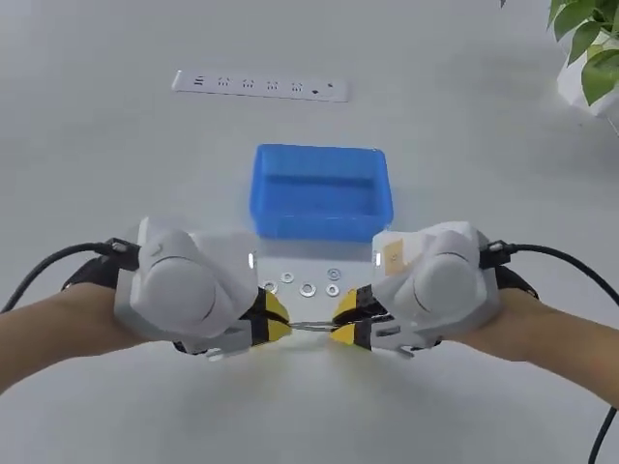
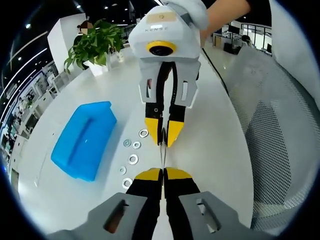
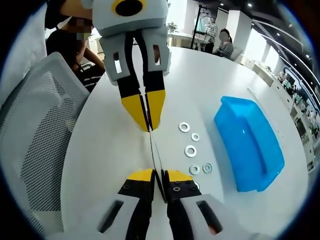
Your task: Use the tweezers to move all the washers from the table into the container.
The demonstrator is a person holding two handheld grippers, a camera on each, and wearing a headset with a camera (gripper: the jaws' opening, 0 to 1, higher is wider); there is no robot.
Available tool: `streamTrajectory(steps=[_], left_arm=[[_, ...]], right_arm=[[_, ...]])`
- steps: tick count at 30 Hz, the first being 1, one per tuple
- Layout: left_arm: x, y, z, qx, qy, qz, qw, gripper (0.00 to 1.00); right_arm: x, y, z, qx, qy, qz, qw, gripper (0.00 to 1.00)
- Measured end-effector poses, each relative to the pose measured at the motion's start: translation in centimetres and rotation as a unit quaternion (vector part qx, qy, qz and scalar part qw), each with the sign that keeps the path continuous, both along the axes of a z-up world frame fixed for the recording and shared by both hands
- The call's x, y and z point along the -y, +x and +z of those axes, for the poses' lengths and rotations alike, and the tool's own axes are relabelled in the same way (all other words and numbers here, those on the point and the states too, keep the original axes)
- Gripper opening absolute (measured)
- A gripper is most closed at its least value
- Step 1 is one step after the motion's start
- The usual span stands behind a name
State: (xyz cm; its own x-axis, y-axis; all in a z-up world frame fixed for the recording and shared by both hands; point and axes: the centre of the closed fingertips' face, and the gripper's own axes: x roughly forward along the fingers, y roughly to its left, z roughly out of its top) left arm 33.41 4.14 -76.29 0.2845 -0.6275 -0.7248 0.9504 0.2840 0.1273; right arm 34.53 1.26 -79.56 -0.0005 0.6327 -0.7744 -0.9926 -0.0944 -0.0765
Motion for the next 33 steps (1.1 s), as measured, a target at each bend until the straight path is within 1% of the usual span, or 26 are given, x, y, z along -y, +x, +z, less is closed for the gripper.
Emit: streamTrajectory(steps=[1,3,4,5,6,8,9,10,12,13,15,16,18,19,20,21,22,24,25,26,27,32,33], left_arm=[[0.1,0.0,0.3,0.004,-0.003,-0.002,1.0000,0.04],[0.5,0.0,1.0,-0.002,-0.017,0.004,0.9998,0.04],[0.7,0.1,1.2,0.004,-0.020,0.001,0.9998,0.04],[1.0,0.2,1.6,0.008,-0.023,0.000,0.9997,0.04],[1.1,0.1,1.7,0.006,-0.024,0.000,0.9997,0.04],[1.8,0.2,2.5,0.015,-0.037,-0.002,0.9992,0.04],[2.3,0.2,2.9,0.015,-0.042,-0.003,0.9990,0.04],[2.7,0.3,3.3,0.023,-0.046,-0.009,0.9986,0.04],[3.7,0.3,4.0,0.028,-0.057,-0.015,0.9979,0.04],[4.1,0.4,4.3,0.033,-0.063,-0.018,0.9973,0.04],[5.3,0.6,4.9,0.035,-0.077,-0.022,0.9962,0.04],[6.0,0.7,5.2,0.042,-0.083,-0.027,0.9953,0.04],[7.0,0.8,5.4,0.045,-0.089,-0.036,0.9944,0.04],[7.4,0.9,5.5,0.049,-0.090,-0.038,0.9940,0.04],[7.8,1.0,5.6,0.053,-0.092,-0.043,0.9934,0.04],[8.2,1.1,5.6,0.051,-0.096,-0.045,0.9930,0.04],[8.4,1.1,5.6,0.053,-0.098,-0.045,0.9927,0.04],[9.0,1.1,5.7,0.039,-0.103,-0.040,0.9931,0.04],[9.2,1.2,5.7,0.045,-0.101,-0.041,0.9930,0.04],[9.3,1.2,5.7,0.048,-0.099,-0.044,0.9929,0.04],[9.4,1.2,5.7,0.047,-0.100,-0.045,0.9928,0.05],[9.6,1.5,5.8,0.055,-0.108,-0.046,0.9916,0.05],[9.6,1.5,5.8,0.053,-0.109,-0.047,0.9915,0.05]], right_arm=[[0.0,0.0,0.2,0.008,0.005,0.003,0.9999,0.09],[0.0,-0.1,0.4,0.014,0.012,0.003,0.9998,0.09],[0.1,0.0,0.5,0.019,0.018,0.004,0.9997,0.09],[0.2,0.0,0.6,0.019,0.023,0.000,0.9996,0.09],[0.3,0.1,0.8,0.014,0.033,-0.007,0.9993,0.09],[0.5,0.2,1.2,0.007,0.051,-0.021,0.9984,0.09],[0.6,0.2,1.3,0.003,0.056,-0.025,0.9981,0.09],[0.9,0.3,1.5,0.002,0.063,-0.030,0.9975,0.09],[1.2,0.3,1.7,0.003,0.067,-0.032,0.9972,0.09],[1.4,0.3,1.8,0.007,0.069,-0.031,0.9971,0.09],[1.7,0.3,1.9,0.014,0.070,-0.029,0.9970,0.09],[2.0,0.4,2.0,0.023,0.068,-0.024,0.9971,0.09],[2.3,0.4,2.0,0.035,0.060,-0.014,0.9975,0.09],[2.5,0.5,2.0,0.048,0.054,-0.004,0.9974,0.09],[2.6,0.5,2.0,0.049,0.053,-0.003,0.9974,0.09],[2.8,0.5,2.0,0.050,0.051,0.000,0.9974,0.09],[2.9,0.6,2.0,0.051,0.051,0.000,0.9974,0.08],[3.2,0.7,2.0,0.044,0.053,-0.003,0.9976,0.09],[3.2,0.8,2.0,0.038,0.055,-0.011,0.9977,0.09],[3.2,0.8,2.0,0.039,0.055,-0.010,0.9977,0.09],[3.2,0.7,2.0,0.041,0.054,-0.008,0.9977,0.09],[3.3,0.9,2.0,0.039,0.056,-0.012,0.9976,0.08],[3.3,0.9,2.0,0.039,0.056,-0.012,0.9976,0.08]])
